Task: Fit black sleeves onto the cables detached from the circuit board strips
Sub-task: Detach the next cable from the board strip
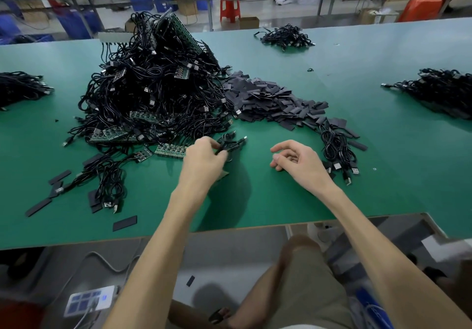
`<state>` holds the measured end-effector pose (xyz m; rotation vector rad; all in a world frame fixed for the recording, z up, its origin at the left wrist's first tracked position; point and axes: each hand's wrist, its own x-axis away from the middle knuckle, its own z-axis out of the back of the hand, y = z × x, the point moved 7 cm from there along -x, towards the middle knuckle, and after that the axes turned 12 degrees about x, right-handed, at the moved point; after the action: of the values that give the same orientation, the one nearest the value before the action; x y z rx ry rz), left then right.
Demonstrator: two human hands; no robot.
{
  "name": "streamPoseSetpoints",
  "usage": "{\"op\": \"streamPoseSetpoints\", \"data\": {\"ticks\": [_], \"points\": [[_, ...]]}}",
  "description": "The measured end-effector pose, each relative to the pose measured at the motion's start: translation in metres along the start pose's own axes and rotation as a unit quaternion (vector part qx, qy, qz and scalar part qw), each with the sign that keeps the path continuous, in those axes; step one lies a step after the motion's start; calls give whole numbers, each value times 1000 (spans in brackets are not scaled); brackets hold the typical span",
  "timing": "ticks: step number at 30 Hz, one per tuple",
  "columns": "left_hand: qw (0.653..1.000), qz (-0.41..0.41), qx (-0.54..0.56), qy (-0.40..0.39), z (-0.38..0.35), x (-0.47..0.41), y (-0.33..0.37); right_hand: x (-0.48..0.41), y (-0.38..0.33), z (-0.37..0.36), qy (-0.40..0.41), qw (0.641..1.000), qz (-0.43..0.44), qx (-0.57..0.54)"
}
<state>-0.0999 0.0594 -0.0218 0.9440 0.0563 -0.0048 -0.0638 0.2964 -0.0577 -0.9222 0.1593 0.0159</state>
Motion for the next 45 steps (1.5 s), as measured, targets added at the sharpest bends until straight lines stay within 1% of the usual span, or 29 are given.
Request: {"op": "streamPoseSetpoints", "data": {"ticks": [1, 2, 4, 5, 8, 13, 15, 18, 21, 24, 26, 32, 37, 41, 45], "points": [[997, 2, 70, -17, -12, 0, 4, 0, 0, 0, 1, 1000, 1, -4], [988, 12, 149, -42, -25, 1, 6, 0, -1, 0, 1, 1000, 1, -8], [954, 37, 281, -97, -50, 5, 7, 0, -1, 1, 2, 1000, 4, -13], [939, 39, 318, -122, -60, 7, 7, 0, -1, 1, 3, 1000, 6, -12], [919, 17, 356, -172, -74, 14, 5, 0, 0, 2, 6, 1000, 12, -10], [882, -15, 436, -180, -76, 14, -4, -1, -2, -2, -17, 999, 22, -30], [886, -31, 431, -171, -74, 15, -1, -2, -2, -2, -15, 999, 27, -22], [910, -81, 382, -136, -70, 16, 5, -3, -1, -1, -6, 1000, 30, 1], [938, -136, 306, -91, -67, 17, 8, -2, 0, -3, -10, 999, 34, 17], [953, -146, 256, -71, -68, 19, 9, -2, -1, -2, -11, 999, 34, -13], [958, -145, 237, -72, -69, 19, 9, -2, -2, -2, -14, 999, 36, -25], [961, -170, 200, -92, -73, 26, 15, -2, 0, -1, -4, 1000, 30, -8], [968, -174, 171, -66, -73, 28, 17, 0, -3, -3, -13, 999, 32, 24], [970, -160, 174, -58, -73, 25, 14, 3, -6, 1, 11, 996, 41, 75], [969, -150, 189, -60, -73, 24, 12, 5, -9, 1, 13, 996, 48, 80]]}}
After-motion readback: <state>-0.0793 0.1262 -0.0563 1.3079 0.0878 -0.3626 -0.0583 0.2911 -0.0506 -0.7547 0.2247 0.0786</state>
